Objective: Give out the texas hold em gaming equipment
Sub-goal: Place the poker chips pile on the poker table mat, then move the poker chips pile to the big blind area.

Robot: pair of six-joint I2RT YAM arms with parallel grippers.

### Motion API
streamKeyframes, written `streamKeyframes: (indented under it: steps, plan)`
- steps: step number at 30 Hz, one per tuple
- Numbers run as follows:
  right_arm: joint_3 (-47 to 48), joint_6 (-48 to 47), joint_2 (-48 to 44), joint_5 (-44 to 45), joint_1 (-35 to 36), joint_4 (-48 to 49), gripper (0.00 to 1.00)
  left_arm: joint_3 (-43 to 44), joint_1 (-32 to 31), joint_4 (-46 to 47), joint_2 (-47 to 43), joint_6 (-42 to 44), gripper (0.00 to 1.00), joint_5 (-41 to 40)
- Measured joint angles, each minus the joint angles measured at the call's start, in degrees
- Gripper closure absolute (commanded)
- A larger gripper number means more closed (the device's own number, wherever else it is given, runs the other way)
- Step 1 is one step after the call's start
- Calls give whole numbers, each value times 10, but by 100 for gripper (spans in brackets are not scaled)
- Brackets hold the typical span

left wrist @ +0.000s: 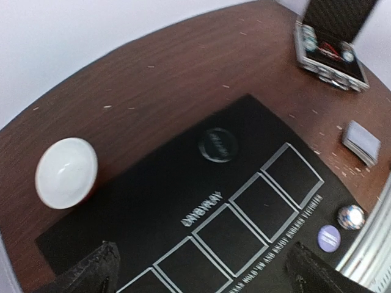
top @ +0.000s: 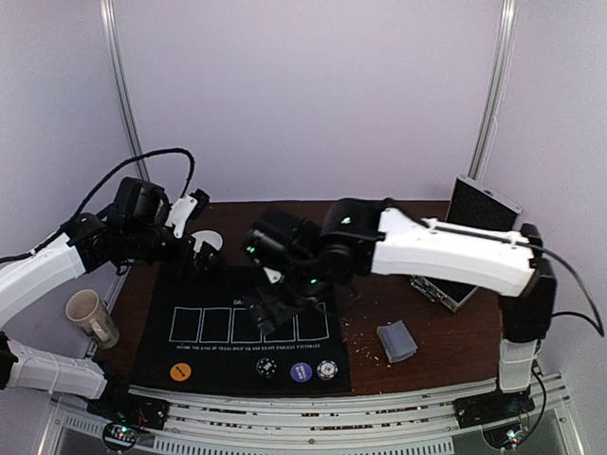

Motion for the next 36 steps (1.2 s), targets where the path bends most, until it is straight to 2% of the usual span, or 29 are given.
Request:
streamKeyframes:
  steps: [3,6,9,12,19,22,36]
  plan:
    - [-110,25,-133,37,-41,8,0,17,-84,-28,23,3,2,31]
    - [-214,58,-225,73,-90,10,0,16,-165,-58,61,1,2,45]
    - [-305,86,-287,100,-133,10,0,12,-247,-74,115,-2,2,43]
    - [-353,101,-319,112,-145,10,0,13,-297,-73,176,-6,2,42]
    - [-402,117,-338,123,-146,11,0,17,-310,-66,301,-28,2,29]
    - [-413,118,-338,124,-146,12,0,19,-310,-60,323,-37,6,27]
    - [-430,115,-336,125,-146,16,0,21,-331,-35,376,-41,49,23]
